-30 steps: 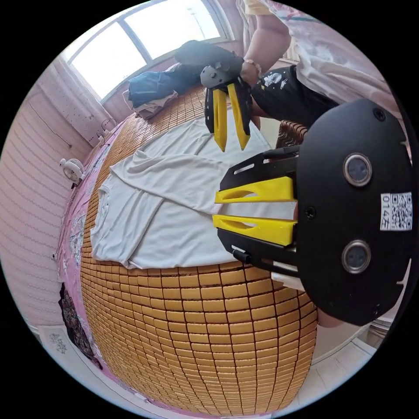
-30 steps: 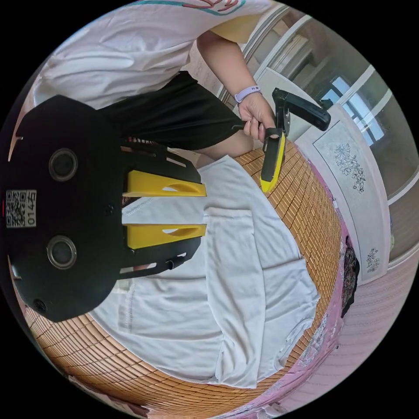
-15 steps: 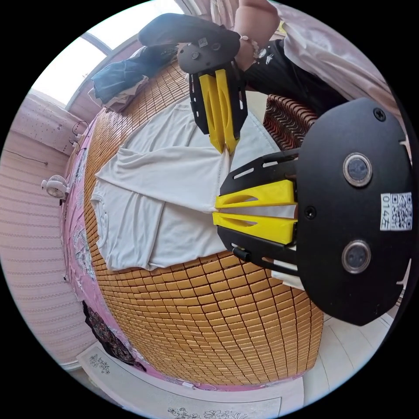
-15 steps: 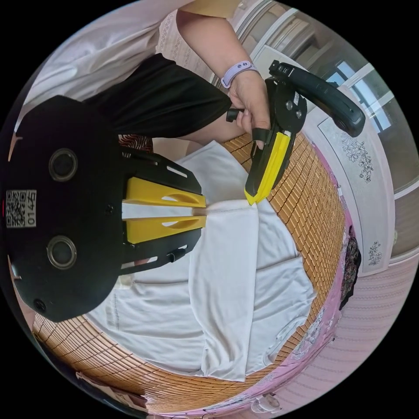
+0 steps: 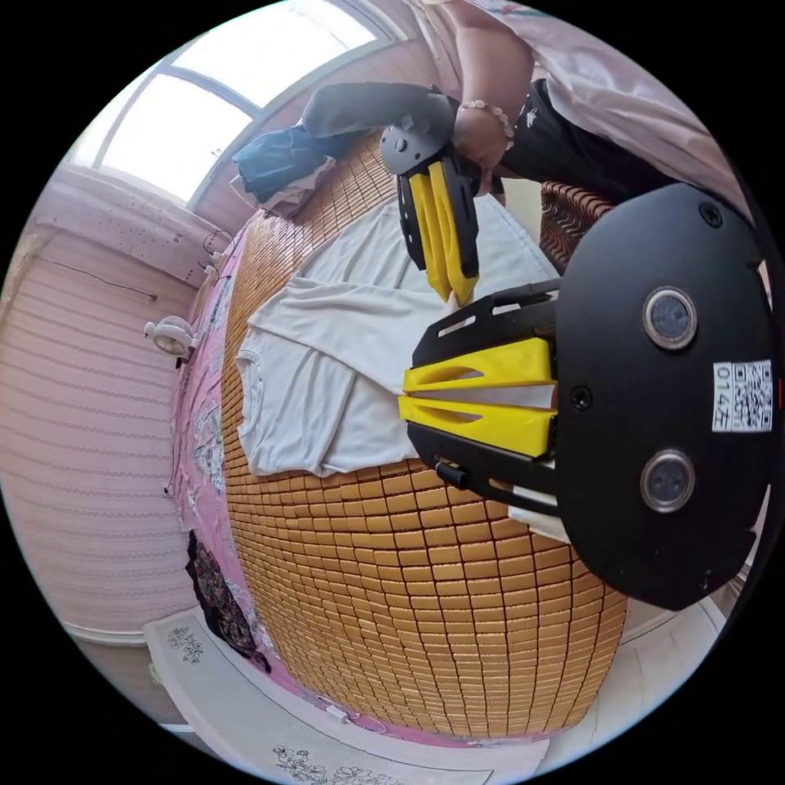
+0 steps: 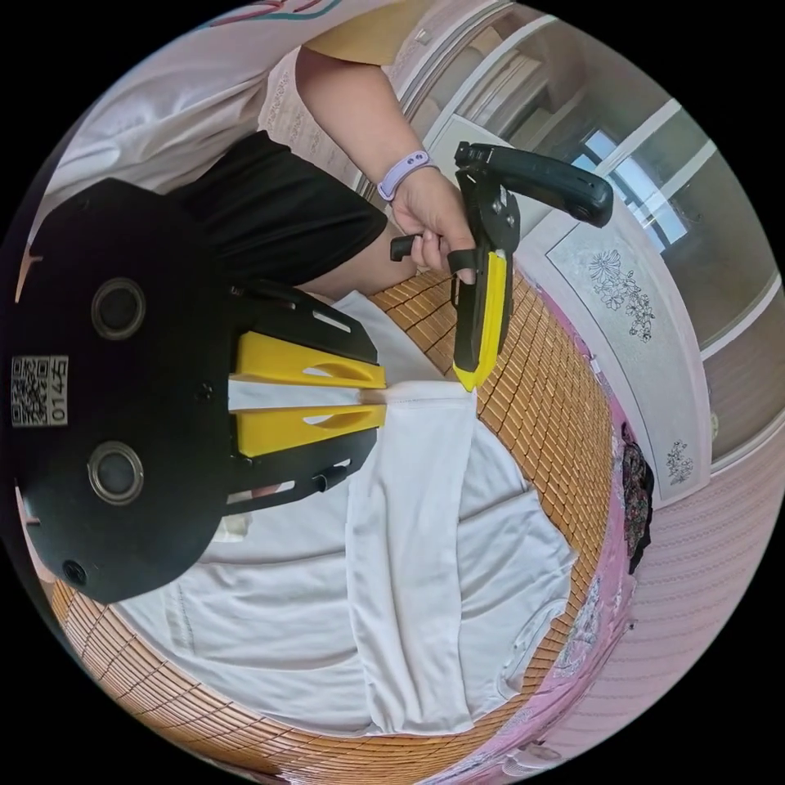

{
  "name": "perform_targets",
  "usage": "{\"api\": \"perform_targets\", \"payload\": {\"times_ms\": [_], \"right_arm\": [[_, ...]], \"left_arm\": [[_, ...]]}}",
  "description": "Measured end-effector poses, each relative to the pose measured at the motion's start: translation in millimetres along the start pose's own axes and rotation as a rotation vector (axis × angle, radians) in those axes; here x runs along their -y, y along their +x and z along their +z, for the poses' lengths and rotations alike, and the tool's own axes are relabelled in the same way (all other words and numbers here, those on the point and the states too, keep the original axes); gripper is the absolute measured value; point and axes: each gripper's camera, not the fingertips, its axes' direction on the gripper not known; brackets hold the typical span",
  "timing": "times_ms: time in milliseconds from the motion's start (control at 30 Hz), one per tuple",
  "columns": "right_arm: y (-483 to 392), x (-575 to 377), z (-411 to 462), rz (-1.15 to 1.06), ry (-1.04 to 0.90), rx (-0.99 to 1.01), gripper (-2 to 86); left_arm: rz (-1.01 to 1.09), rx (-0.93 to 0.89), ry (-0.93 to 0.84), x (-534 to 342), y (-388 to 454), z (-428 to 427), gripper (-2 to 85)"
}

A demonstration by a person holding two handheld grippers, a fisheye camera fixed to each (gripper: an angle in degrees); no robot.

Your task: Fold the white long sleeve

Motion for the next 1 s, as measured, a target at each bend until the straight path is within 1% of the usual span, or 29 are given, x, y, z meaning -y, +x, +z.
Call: {"api": "perform_targets", "payload": {"times_ms": [100,167,200,267,333,367,433,567,667,833,1000], "right_arm": [[-2.9,-2.7,-3.6,-0.027,0.021,-0.033,2.4],[-8.4,-6.2,-11.0,-0.062,0.077,-0.077,2.6],[-11.1,-7.6,-13.7,-0.080,0.099,-0.091,2.7],[-11.2,-6.9,-10.8,-0.087,0.092,-0.087,3.2],[-4.0,-1.9,7.8,-0.074,-0.015,-0.046,4.2],[-1.6,-1.2,12.5,-0.068,-0.040,-0.038,4.6],[7.1,-2.2,18.5,-0.043,-0.081,-0.035,6.1],[32.2,-7.5,-4.7,-0.029,-0.069,-0.024,7.7],[78.9,-7.4,-36.2,0.015,-0.046,-0.096,8.4],[195.2,20.7,-81.9,0.143,-0.024,-0.350,9.4],[297.1,51.8,-98.0,0.340,0.003,-0.435,10.4]], "left_arm": [[-0.007,-0.045,0.098,-4.9,-2.5,-17.8,-1.0],[-0.002,0.005,0.120,-9.6,-5.1,-18.8,-1.0],[-0.013,0.018,0.097,-10.1,-7.8,-14.5,-1.0],[-0.090,0.026,-0.060,-14.1,-25.7,15.9,-1.0],[-0.154,0.001,-0.153,-23.0,-40.4,39.6,-0.9],[-0.205,-0.014,-0.194,-29.1,-49.7,49.8,-0.8],[-0.257,-0.051,-0.231,-34.8,-60.6,54.9,-0.6],[-0.281,-0.021,-0.155,-30.4,-79.5,32.2,-0.3],[-0.251,-0.027,-0.097,-7.7,-98.5,22.6,-0.6],[-0.179,-0.129,-0.009,61.4,-124.9,44.3,-0.8],[-0.219,-0.174,-0.045,144.7,-152.5,104.9,-0.2]]}}
